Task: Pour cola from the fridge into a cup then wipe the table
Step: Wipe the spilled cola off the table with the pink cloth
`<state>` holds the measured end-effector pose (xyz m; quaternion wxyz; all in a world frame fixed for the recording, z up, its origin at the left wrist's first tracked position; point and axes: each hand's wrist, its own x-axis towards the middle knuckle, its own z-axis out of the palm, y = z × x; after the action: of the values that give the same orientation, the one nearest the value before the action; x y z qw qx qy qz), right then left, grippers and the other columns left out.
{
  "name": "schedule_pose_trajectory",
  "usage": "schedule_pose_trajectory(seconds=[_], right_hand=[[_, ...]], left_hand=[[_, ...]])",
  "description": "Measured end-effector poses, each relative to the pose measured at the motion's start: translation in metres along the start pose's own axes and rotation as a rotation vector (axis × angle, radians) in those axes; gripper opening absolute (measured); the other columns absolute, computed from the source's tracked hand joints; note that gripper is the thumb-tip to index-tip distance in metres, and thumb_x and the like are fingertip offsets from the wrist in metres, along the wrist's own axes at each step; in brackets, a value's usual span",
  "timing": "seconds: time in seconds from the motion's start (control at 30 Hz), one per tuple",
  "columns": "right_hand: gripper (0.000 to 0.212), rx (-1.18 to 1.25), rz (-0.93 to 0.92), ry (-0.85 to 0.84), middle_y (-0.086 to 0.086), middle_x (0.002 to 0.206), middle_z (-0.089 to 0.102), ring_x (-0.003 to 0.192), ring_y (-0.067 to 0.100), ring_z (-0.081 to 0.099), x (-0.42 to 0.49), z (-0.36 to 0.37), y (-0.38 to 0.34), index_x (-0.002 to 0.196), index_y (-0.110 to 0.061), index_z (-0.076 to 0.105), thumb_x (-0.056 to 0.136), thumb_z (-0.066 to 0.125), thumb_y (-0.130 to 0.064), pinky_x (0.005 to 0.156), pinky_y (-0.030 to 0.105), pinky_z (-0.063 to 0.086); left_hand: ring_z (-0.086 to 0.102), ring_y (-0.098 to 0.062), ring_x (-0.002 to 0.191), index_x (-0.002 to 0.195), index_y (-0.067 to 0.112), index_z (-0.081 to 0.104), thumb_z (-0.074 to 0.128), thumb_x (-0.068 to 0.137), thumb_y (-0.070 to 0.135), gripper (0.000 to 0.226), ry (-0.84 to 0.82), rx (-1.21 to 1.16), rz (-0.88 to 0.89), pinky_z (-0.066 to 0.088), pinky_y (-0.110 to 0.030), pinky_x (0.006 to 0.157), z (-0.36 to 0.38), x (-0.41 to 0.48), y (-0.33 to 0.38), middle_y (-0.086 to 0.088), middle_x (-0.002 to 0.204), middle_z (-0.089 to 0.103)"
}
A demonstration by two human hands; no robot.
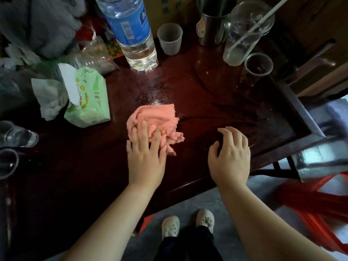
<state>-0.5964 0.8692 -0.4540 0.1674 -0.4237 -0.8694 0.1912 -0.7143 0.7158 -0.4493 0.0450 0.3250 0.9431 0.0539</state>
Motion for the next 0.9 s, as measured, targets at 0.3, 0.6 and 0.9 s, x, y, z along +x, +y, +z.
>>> schedule_pose_trajectory(seconds=[0.3,0.6,0.9], right_hand=[[0.032,-0.021,0.016,-0.016,0.002,0.126,0.055,0.121,0.021,0.044,0.0,0.0,0.001,0.118,-0.015,0.057,0.086,0.051,-0.021,0.098,0.036,0.04],[0.031,0.002,0.014,-0.015,0.003,0.126,0.055,0.121,0.021,0.044,-0.001,0.0,0.0,0.116,-0.015,0.057,0.086,0.052,-0.02,0.097,0.038,0.04],[0.031,-0.008,0.02,-0.022,0.002,0.126,0.055,0.121,0.021,0.044,0.0,-0.001,0.0,0.115,-0.014,0.058,0.085,0.053,-0.019,0.097,0.036,0.04]], left_hand=[[-0.004,-0.045,0.143,0.151,0.036,0.016,0.024,0.095,0.059,0.061,-0.11,-0.003,-0.243,0.006,-0.065,0.109,0.003,0.077,0.021,-0.011,0.161,0.003],[0.026,-0.04,0.135,0.14,0.02,0.045,0.052,0.091,0.033,0.051,0.018,-0.04,-0.172,0.021,-0.057,0.108,0.001,0.055,0.018,-0.015,0.143,0.036],[0.034,-0.05,0.129,0.131,0.007,0.054,0.061,0.084,0.028,0.052,0.016,-0.005,-0.142,0.024,-0.062,0.107,0.003,0.001,0.011,-0.024,0.138,0.044]])
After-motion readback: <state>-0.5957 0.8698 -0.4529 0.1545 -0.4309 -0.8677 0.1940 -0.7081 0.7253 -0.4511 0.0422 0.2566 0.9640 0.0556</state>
